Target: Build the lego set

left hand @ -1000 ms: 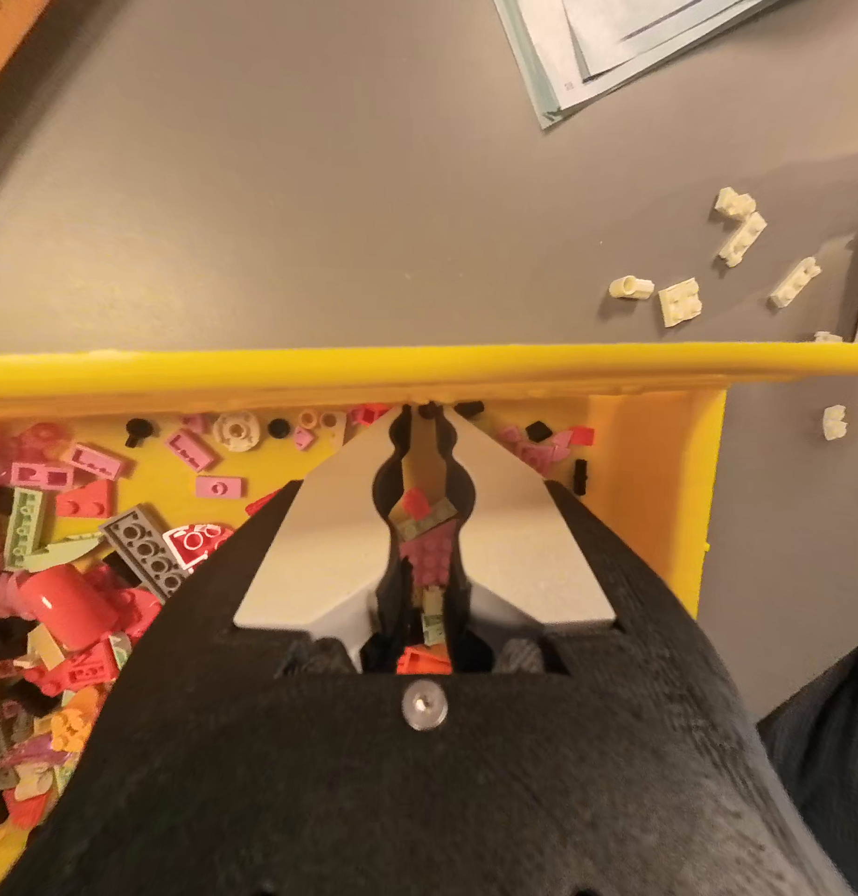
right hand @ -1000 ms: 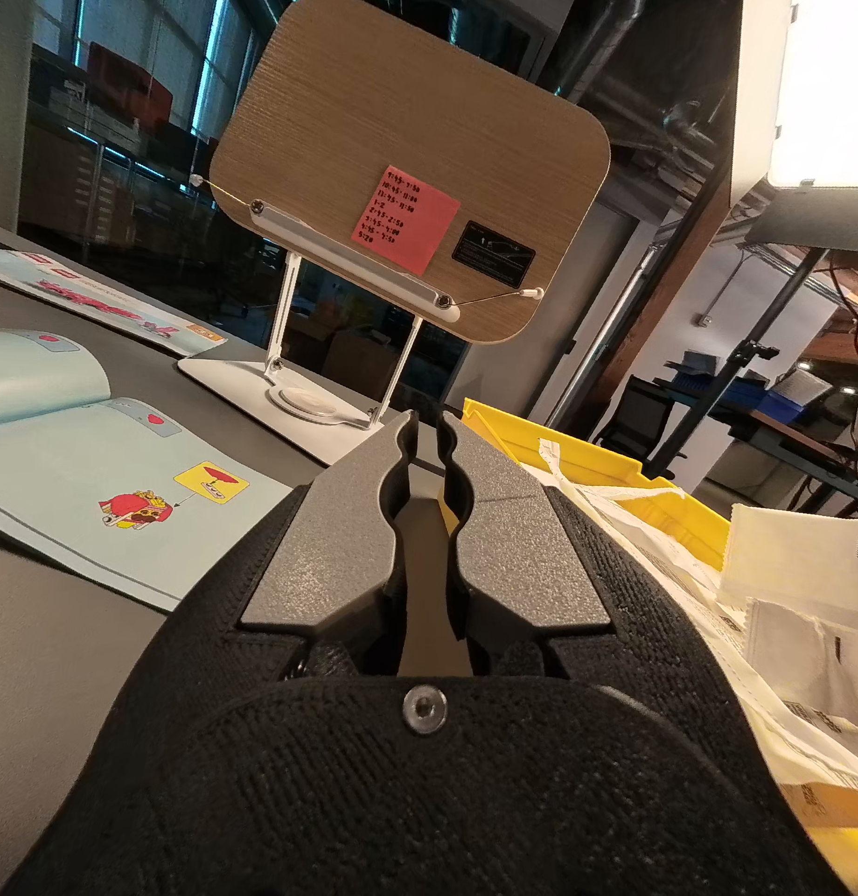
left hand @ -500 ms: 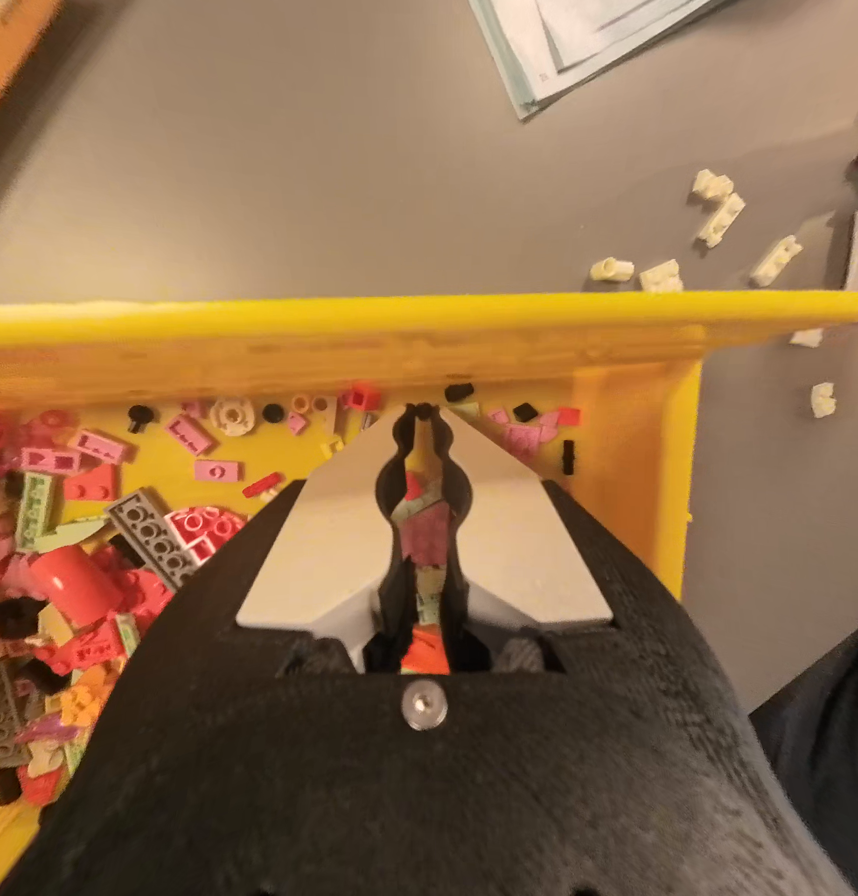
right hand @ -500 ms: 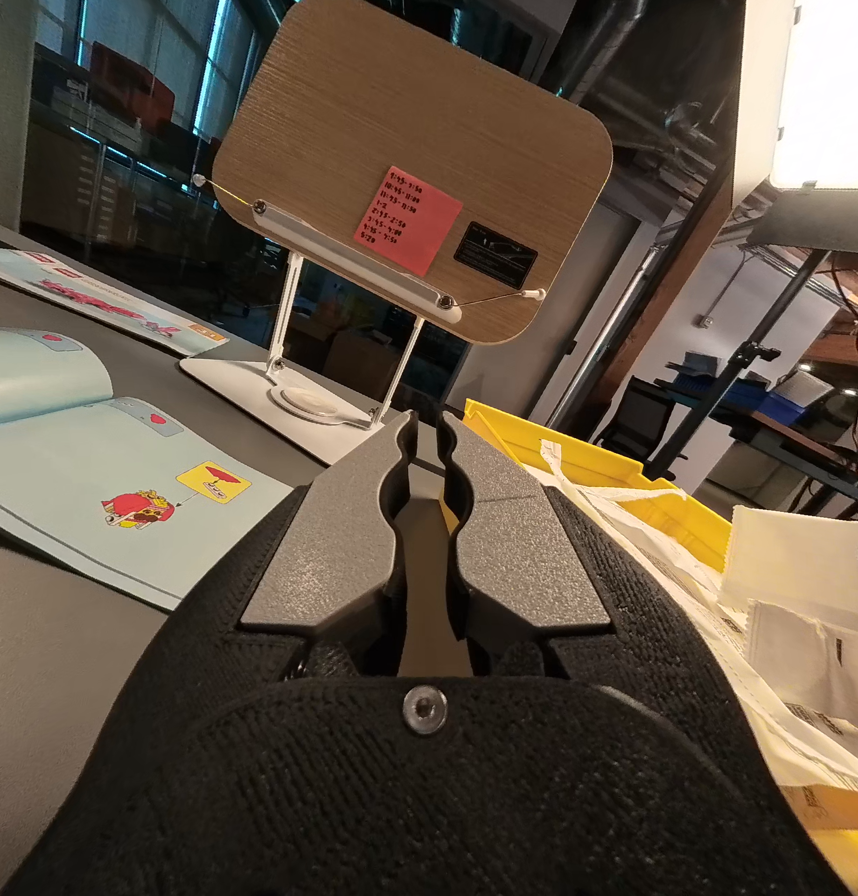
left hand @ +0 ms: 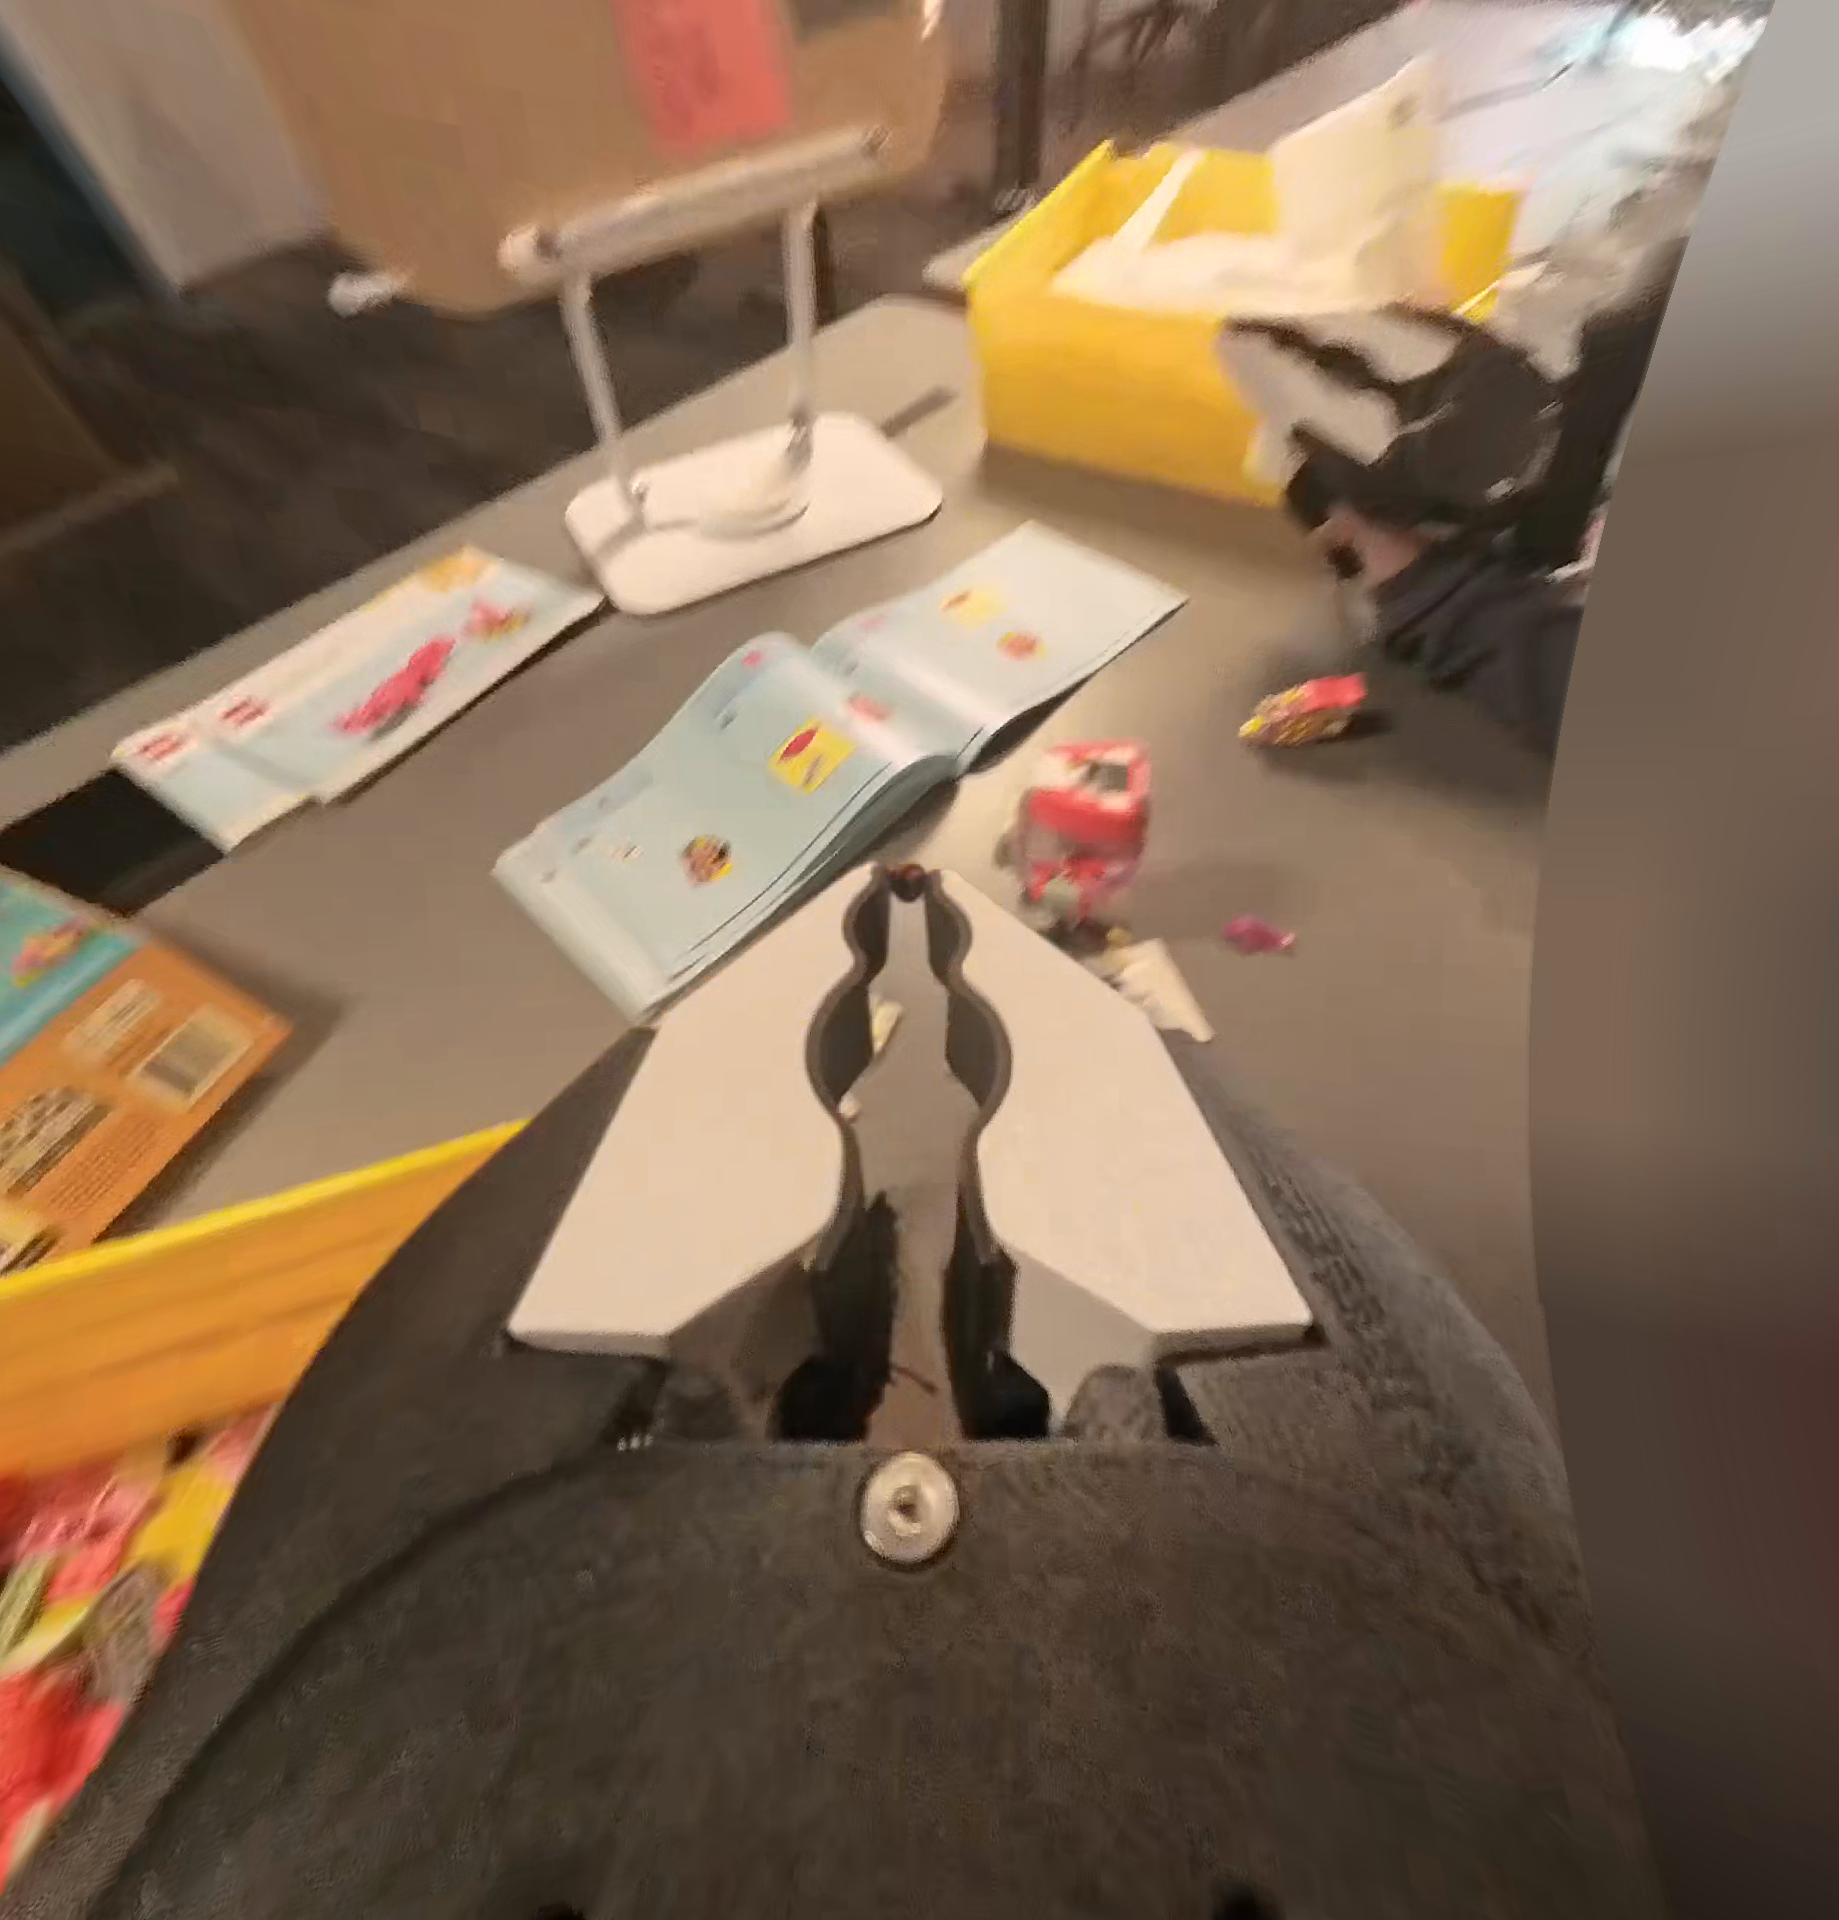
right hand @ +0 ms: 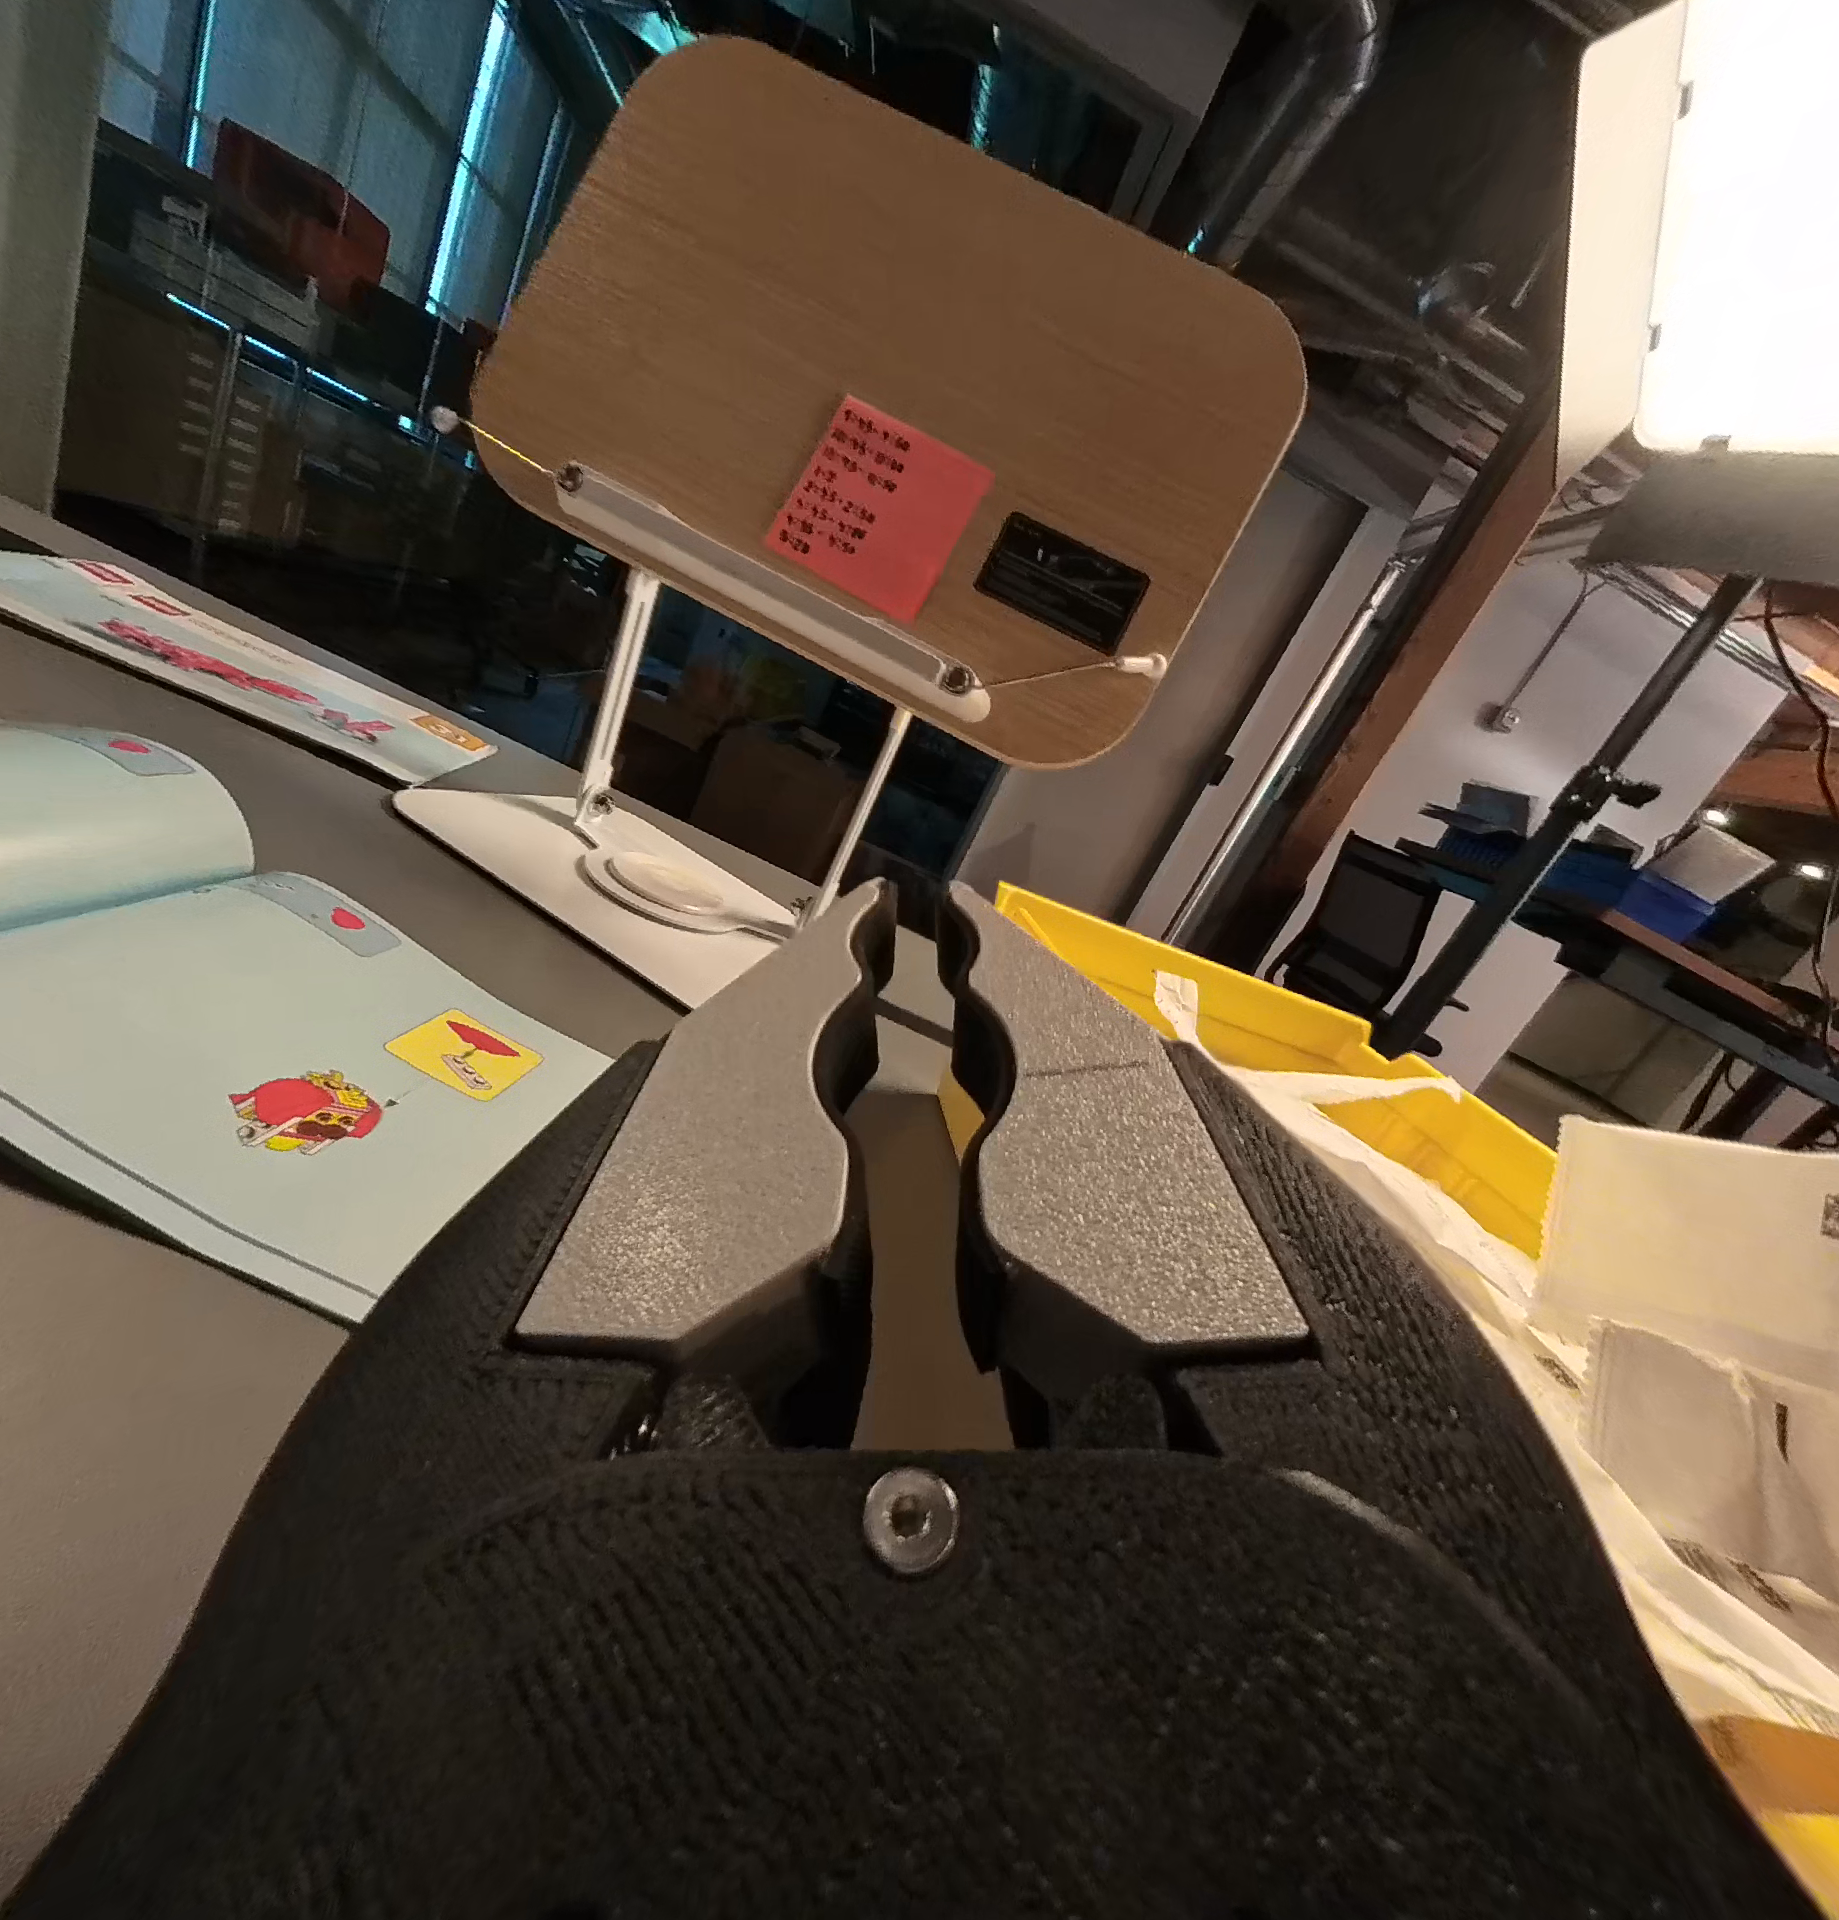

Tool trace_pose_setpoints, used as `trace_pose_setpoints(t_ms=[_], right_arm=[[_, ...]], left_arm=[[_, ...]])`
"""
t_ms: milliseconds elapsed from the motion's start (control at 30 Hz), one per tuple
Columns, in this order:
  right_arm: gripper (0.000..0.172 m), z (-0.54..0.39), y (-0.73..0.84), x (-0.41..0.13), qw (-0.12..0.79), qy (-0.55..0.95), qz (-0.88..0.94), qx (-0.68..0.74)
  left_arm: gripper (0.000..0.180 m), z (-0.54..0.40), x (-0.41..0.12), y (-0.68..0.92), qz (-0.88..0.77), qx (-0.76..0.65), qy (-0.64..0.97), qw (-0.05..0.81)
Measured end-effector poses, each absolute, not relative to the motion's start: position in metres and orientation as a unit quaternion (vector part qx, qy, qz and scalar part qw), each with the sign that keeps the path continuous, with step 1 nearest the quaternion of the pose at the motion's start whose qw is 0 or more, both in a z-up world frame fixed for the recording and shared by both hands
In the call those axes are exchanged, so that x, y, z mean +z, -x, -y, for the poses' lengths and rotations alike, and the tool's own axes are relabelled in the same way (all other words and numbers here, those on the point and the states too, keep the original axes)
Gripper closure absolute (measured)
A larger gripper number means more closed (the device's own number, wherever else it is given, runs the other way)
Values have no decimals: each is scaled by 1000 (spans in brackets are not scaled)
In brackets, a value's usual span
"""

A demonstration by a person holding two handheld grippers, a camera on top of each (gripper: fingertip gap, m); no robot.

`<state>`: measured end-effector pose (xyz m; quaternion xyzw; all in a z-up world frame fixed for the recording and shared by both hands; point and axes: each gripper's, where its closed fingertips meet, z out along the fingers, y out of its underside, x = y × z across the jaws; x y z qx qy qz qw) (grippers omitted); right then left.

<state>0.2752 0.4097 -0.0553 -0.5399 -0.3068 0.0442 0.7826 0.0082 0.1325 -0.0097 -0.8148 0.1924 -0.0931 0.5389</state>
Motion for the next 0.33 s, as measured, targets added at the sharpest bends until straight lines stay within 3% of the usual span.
trace_pose_setpoints(t_ms=[200,333], right_arm=[[162,-378,-247,-35,788,490,362,86],[156,-276,-190,0,731,383,468,318]], left_arm=[[176,-136,-5,-68,-181,-185,737,625],[177,-130,22,-96,-135,-397,644,640]])
